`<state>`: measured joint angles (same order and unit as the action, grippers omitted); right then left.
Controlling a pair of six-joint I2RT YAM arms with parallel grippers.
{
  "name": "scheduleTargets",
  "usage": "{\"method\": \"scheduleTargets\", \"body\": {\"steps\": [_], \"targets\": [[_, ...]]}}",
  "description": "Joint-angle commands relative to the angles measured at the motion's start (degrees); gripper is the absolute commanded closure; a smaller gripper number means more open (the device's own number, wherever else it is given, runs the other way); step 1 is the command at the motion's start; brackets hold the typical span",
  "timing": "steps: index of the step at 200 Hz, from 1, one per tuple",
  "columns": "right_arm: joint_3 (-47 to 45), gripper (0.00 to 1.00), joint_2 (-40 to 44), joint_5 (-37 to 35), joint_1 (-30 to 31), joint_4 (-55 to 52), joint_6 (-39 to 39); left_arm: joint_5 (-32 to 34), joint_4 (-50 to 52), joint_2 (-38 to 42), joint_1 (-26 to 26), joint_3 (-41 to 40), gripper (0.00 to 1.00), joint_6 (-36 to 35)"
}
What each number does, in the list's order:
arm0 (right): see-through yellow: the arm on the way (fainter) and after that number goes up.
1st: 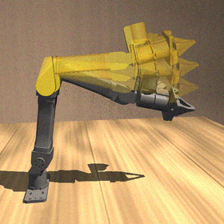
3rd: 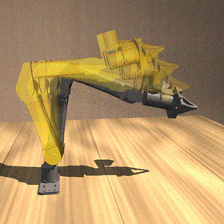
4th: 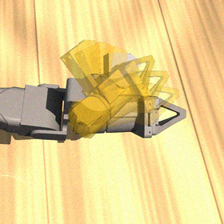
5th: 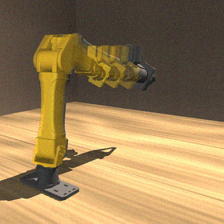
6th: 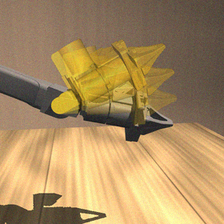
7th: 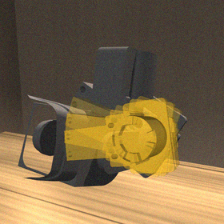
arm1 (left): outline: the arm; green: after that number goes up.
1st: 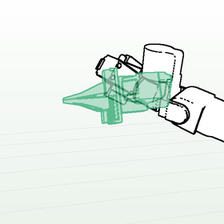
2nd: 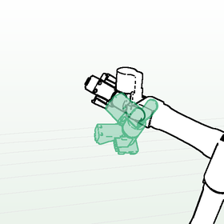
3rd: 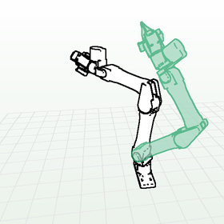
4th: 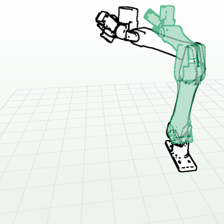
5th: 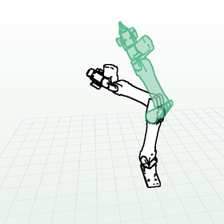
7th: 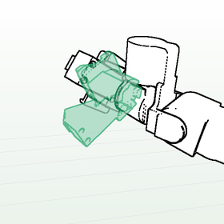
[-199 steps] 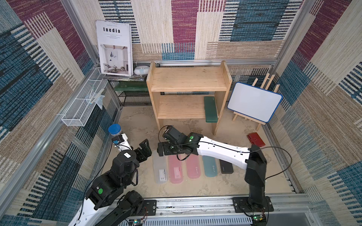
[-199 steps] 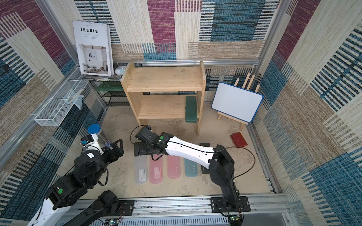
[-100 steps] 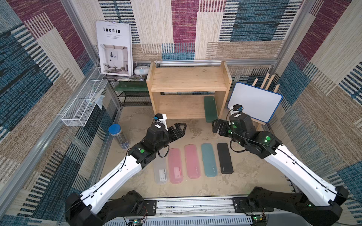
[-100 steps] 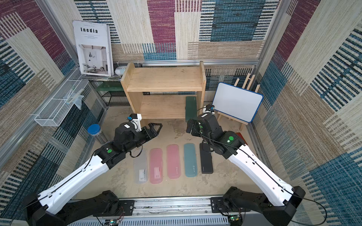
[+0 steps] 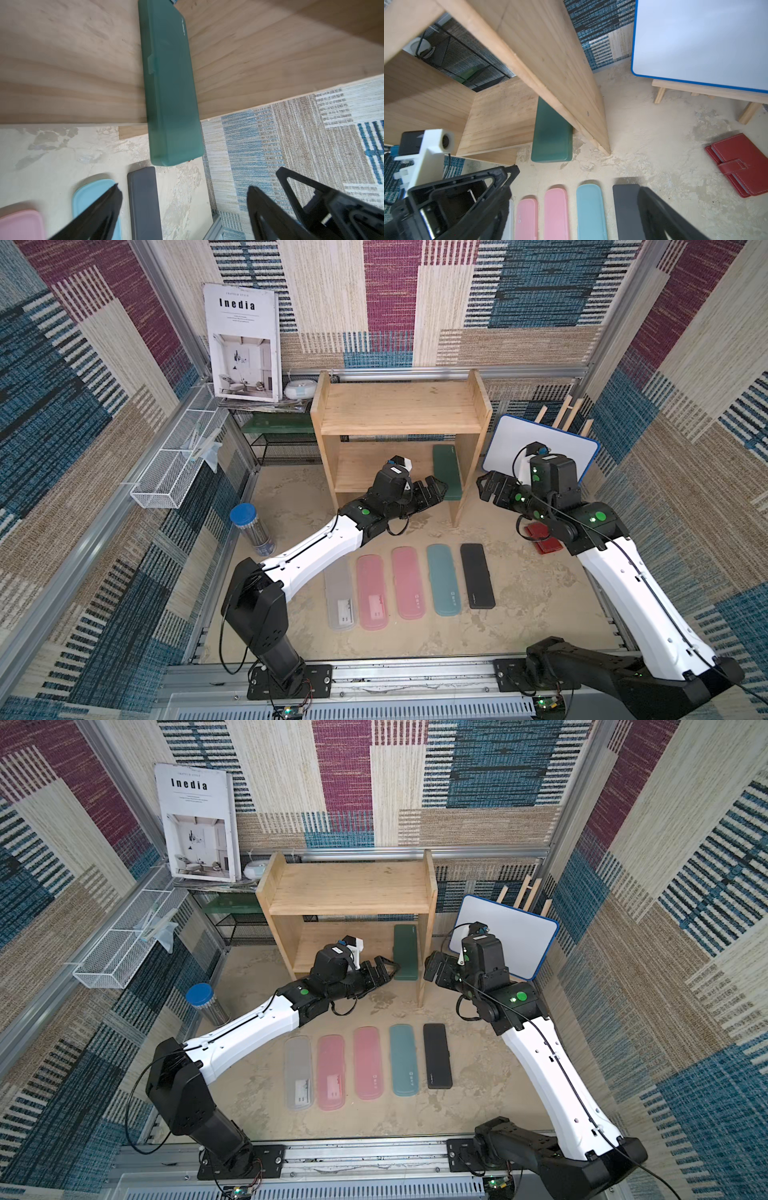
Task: Remove the pencil cases from the shelf
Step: Pick up the pencil case from the shelf.
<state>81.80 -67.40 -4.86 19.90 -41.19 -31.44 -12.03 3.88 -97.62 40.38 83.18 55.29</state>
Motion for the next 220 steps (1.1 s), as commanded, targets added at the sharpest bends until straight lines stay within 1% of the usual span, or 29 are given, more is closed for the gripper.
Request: {"method": "scheduleTargets", "body": {"steps": [1, 29, 41, 56, 69, 77, 125, 143, 164, 186, 210, 220], "targets": [[0.1, 0.01, 0.1, 5.2, -2.1, 0.2, 2.5, -2.2, 0.0, -3.5, 0.3, 2.8, 0.01, 1.9], [-0.3, 0.01, 0.2, 7.3, -4.1, 0.2, 3.6, -2.5, 1.6, -7.7, 0.5, 6.8, 0.01, 1.7], [-0.5, 0.01, 0.2, 7.8, -4.5, 0.2, 3.9, -2.2, 1.6, -8.8, 0.5, 7.8, 0.02, 1.8], [-0.8, 0.01, 0.2, 8.1, -4.9, 0.2, 4.3, -2.0, 0.9, -10.0, 0.5, 8.4, 0.08, 2.5], [-0.9, 0.01, 0.0, 8.6, -5.2, 0.2, 4.6, -2.2, 0.1, -10.9, 0.4, 8.8, 0.17, 3.1], [-0.9, 0.01, -0.1, 8.9, -5.3, 0.1, 4.7, -2.4, -0.1, -11.4, 0.4, 9.1, 0.21, 3.4], [-1.5, 0.01, 0.1, 9.2, -5.8, 0.0, 5.6, -1.4, -3.1, -11.9, 0.4, 6.7, 0.27, 5.0], [-1.9, 0.01, 0.3, 9.3, -5.8, -0.1, 5.7, -0.9, -4.0, -11.7, 0.2, 5.8, 0.33, 5.5], [-2.3, 0.01, 0.6, 9.3, -5.8, 0.0, 5.8, -0.3, -4.9, -11.4, 0.2, 5.0, 0.35, 5.8], [-2.4, 0.01, 0.7, 9.3, -5.7, -0.2, 5.9, 0.4, -5.5, -11.1, 0.2, 4.5, 0.44, 5.9], [-2.5, 0.01, 0.9, 9.3, -5.7, -0.3, 5.8, 1.3, -5.8, -10.3, 0.1, 3.6, 0.51, 5.8], [-2.6, 0.01, 1.0, 9.3, -5.7, -0.2, 5.8, 1.8, -5.9, -9.8, 0.1, 3.1, 0.56, 5.7]]}}
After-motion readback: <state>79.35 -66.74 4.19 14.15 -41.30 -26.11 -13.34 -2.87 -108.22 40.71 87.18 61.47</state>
